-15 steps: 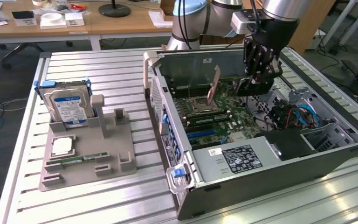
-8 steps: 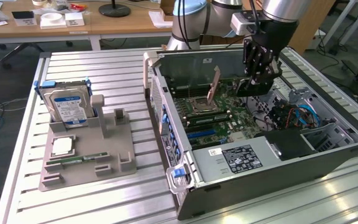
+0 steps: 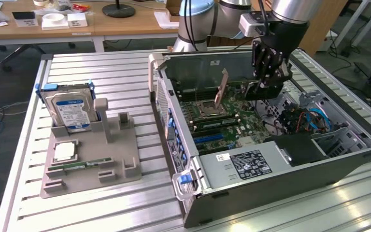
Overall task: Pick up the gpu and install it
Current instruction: 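Insert the gpu into the slot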
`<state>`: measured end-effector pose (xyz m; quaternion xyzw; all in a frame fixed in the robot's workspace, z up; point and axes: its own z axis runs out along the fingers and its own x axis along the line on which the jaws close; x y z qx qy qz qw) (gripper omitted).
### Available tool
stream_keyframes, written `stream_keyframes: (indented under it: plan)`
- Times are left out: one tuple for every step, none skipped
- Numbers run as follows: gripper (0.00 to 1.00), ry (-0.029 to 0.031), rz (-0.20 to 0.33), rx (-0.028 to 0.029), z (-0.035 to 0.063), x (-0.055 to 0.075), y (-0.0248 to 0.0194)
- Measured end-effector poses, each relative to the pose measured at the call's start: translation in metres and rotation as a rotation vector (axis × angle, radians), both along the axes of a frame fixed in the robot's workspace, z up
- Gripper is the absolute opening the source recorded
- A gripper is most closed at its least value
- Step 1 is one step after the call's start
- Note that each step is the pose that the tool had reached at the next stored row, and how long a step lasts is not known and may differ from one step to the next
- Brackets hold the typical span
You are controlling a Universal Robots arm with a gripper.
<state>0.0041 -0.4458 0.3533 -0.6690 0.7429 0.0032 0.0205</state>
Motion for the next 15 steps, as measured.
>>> stream_keyframes:
  plan:
    - [0.27, -0.0001, 0.000, 0.0002, -0.0004, 0.0000, 0.0000]
    - [0.27, 0.0000, 0.000, 0.0002, -0.0008, 0.0000, 0.0000]
    - [0.27, 0.0001, 0.000, -0.0001, -0.0012, 0.0000, 0.0000]
    - [0.27, 0.0000, 0.000, 0.0000, -0.0018, 0.0000, 0.0000]
    - [0.27, 0.0000, 0.000, 0.0000, -0.0024, -0.0001, -0.0002]
    - [0.27, 0.0001, 0.000, -0.0002, -0.0030, -0.0002, -0.0007]
    - [0.27, 0.0001, 0.000, -0.0002, -0.0037, -0.0004, -0.0012]
    - [0.27, 0.0000, 0.000, 0.0000, -0.0046, -0.0005, -0.0016]
    - [0.27, 0.0001, 0.000, -0.0003, -0.0080, -0.0015, -0.0028]
    - [0.27, 0.0000, 0.000, -0.0003, -0.0080, -0.0016, -0.0028]
    - [0.27, 0.0001, 0.000, -0.0002, -0.0081, -0.0016, -0.0028]
    - [0.27, 0.0000, 0.000, -0.0001, -0.0081, -0.0018, -0.0028]
    - [0.27, 0.0000, 0.000, -0.0001, -0.0082, -0.0022, -0.0028]
    - [0.27, 0.0000, 0.000, -0.0001, -0.0083, -0.0029, -0.0028]
    - [0.27, 0.0000, 0.000, -0.0001, -0.0085, -0.0037, -0.0028]
